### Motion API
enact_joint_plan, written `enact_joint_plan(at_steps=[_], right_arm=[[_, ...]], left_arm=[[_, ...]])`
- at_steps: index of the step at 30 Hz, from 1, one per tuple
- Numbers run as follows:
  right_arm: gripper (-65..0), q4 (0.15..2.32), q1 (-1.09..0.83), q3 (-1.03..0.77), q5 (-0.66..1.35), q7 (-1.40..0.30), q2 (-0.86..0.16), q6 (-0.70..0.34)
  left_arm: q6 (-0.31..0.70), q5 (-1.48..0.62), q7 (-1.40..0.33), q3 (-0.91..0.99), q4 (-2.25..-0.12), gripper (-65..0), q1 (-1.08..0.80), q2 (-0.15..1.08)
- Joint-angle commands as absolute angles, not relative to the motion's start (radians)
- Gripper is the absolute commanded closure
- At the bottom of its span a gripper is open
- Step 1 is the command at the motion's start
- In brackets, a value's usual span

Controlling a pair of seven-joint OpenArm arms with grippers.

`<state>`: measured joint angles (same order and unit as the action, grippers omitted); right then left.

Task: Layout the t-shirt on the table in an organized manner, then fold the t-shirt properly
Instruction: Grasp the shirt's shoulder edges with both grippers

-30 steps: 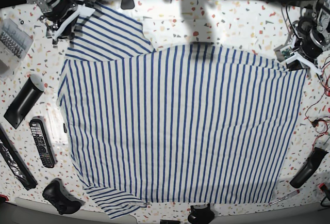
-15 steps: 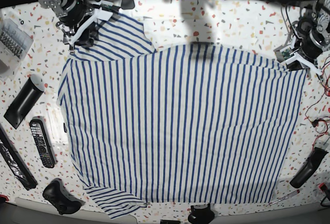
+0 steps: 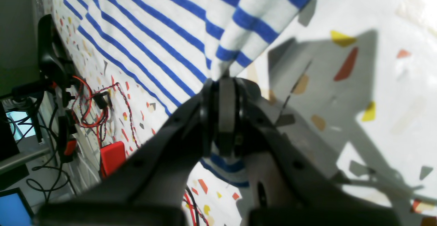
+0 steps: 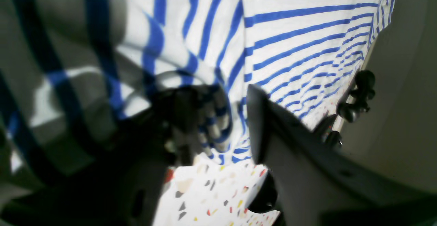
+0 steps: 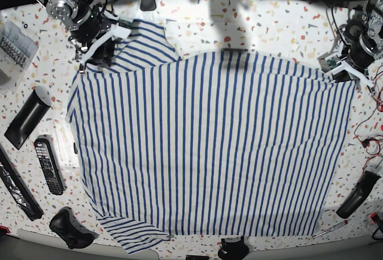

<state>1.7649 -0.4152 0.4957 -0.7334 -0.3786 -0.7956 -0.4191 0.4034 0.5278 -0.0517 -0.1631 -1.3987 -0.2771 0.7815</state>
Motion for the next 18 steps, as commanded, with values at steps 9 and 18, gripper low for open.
enact_joint_plan(at_steps=[9,18], right_arm=[[0.0,1.769,-0.381,0.492,-0.73,-0.395,-0.807,-0.382],[0.0,1.882,-0.408,0.49,-0.612,-0.453,-0.884,-0.255]], left_arm=[[0.423,0.528,-0.09,-0.161,-1.399,0.0,-0.283,0.795],[0.444,0.432,-0.126,-0.159,-1.402,0.0,-0.293,0.815]])
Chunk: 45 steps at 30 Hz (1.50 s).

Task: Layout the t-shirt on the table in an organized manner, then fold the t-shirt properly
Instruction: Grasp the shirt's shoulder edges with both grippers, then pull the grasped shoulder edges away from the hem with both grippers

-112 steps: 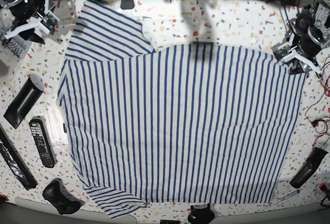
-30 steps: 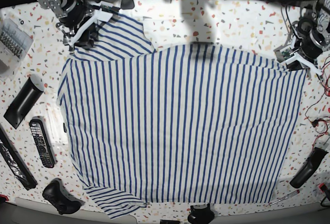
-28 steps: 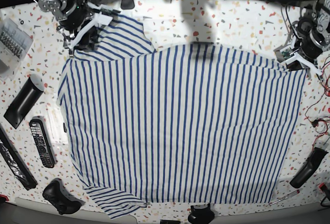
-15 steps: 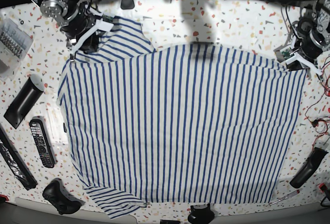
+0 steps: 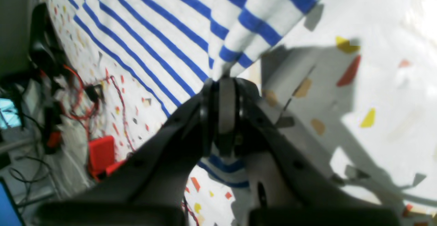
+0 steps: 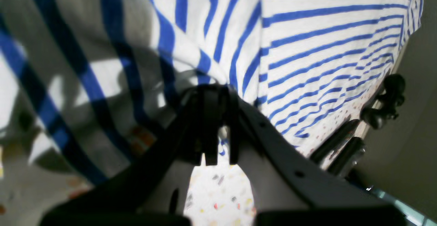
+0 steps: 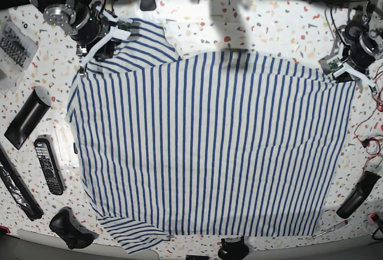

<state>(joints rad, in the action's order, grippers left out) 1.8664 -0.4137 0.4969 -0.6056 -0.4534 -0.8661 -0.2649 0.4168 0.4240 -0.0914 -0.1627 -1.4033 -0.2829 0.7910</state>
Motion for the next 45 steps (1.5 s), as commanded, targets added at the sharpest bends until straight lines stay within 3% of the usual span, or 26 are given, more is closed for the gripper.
enact_joint_plan(at_steps=[1,18,25,34,39,45], right_arm=[[0.0,1.898,-0.422,0.49,-0.614,-0.462,-0.899,-0.256],[0.0,2.061,-0.775,0.489,-0.752,-0.635,-0.927,-0.26],[0.0,2.1,-0.894,0.484,-0.873,-0.67,-0.908,-0.192],[0.0,2.138,-0.892,0.254,-0.814,-0.609,-0.87,-0.097],[0.0,2.137,-0.831,0.131,-0.661,-0.525,-0.841,-0.157],[0.0,2.133,-0.73,0.115,-0.584,-0.512,-0.82,-0.196]], left_arm=[[0.467,0.428,-0.131,-0.159,-1.408,0.0,-0.301,0.822],[0.484,0.492,-0.266,-0.157,-1.684,0.0,-0.602,0.868],[0.484,0.508,-0.264,-0.077,-1.726,0.0,-0.716,0.868],[0.483,0.418,-0.162,0.108,-1.774,0.0,-0.743,0.859],[0.436,0.416,-0.136,0.132,-1.773,0.0,-0.7,0.859],[0.43,0.361,-0.141,0.131,-1.771,0.0,-0.625,0.859]])
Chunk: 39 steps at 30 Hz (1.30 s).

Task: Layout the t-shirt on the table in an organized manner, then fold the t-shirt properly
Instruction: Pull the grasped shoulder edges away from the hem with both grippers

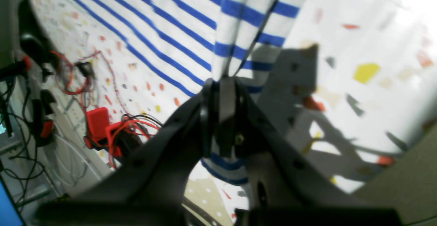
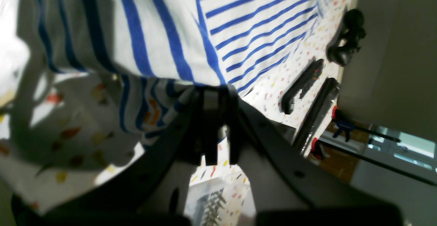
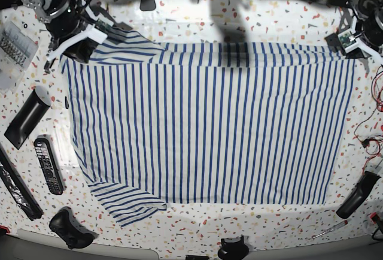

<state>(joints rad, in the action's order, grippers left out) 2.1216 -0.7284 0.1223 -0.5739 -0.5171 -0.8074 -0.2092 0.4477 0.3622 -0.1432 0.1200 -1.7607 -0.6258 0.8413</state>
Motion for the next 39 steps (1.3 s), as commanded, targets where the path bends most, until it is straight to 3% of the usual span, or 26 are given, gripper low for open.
enact_joint_plan(at_steps=[1,8,19,39], right_arm=[[0.0,2.131,-0.716,0.115,-0.577,-0.504,-0.811,-0.196],[0.0,2.083,-0.615,0.115,-0.537,-0.484,-0.776,-0.202],[0.0,1.963,-0.548,0.115,-0.472,-0.468,-0.775,-0.212],[0.0,1.877,-0.447,0.118,-0.381,-0.433,-0.773,-0.211]], left_arm=[[0.429,0.361,-0.141,0.131,-1.766,0.0,-0.614,0.859],[0.411,0.301,-0.103,0.13,-1.673,0.0,-0.529,0.852],[0.411,0.305,-0.025,0.13,-1.552,0.0,-0.367,0.742],[0.413,0.222,0.05,0.128,-1.4,0.0,-0.184,0.726]])
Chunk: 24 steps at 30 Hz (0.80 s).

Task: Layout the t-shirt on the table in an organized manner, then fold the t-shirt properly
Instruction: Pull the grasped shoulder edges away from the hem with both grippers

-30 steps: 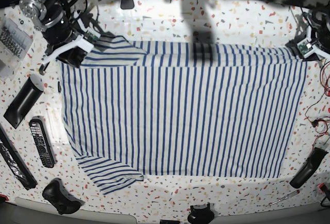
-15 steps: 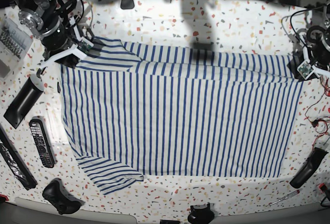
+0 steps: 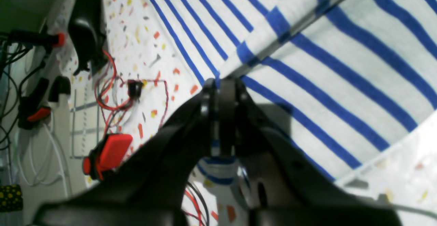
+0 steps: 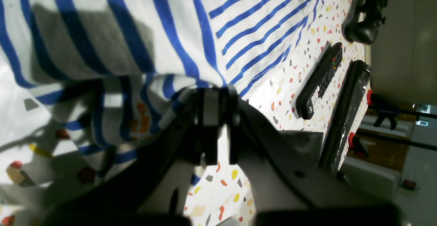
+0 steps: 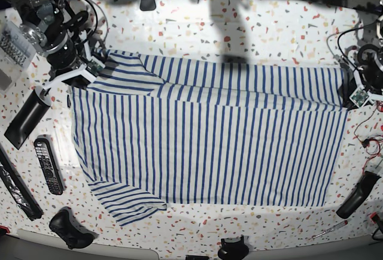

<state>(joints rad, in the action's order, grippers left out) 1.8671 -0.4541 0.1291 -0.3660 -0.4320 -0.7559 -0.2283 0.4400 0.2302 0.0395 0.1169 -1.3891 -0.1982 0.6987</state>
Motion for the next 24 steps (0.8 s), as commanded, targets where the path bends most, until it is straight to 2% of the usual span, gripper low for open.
enact_joint_plan(at_steps=[1,20,21,22,24], right_arm=[[0.0,1.871,-0.444,0.118,-0.381,-0.429,-0.773,-0.211],[0.0,1.832,-0.416,0.118,-0.381,-0.429,-0.773,-0.213],[0.0,1.832,-0.416,0.118,-0.381,-0.43,-0.773,-0.214],[-3.4,1.832,-0.416,0.118,-0.381,-0.43,-0.773,-0.214],[-16.2,1.832,-0.416,0.118,-0.381,-0.43,-0.773,-0.213]], left_arm=[[0.413,0.21,0.05,0.128,-1.4,0.0,-0.177,0.726],[0.416,0.147,0.024,0.128,-1.295,0.0,-0.152,0.727],[0.416,0.147,0.023,0.128,-1.295,-3.7,-0.152,0.727],[0.416,0.148,0.023,0.128,-1.295,-11.0,-0.152,0.727],[0.416,0.148,0.023,0.128,-1.295,-24.1,-0.152,0.73]])
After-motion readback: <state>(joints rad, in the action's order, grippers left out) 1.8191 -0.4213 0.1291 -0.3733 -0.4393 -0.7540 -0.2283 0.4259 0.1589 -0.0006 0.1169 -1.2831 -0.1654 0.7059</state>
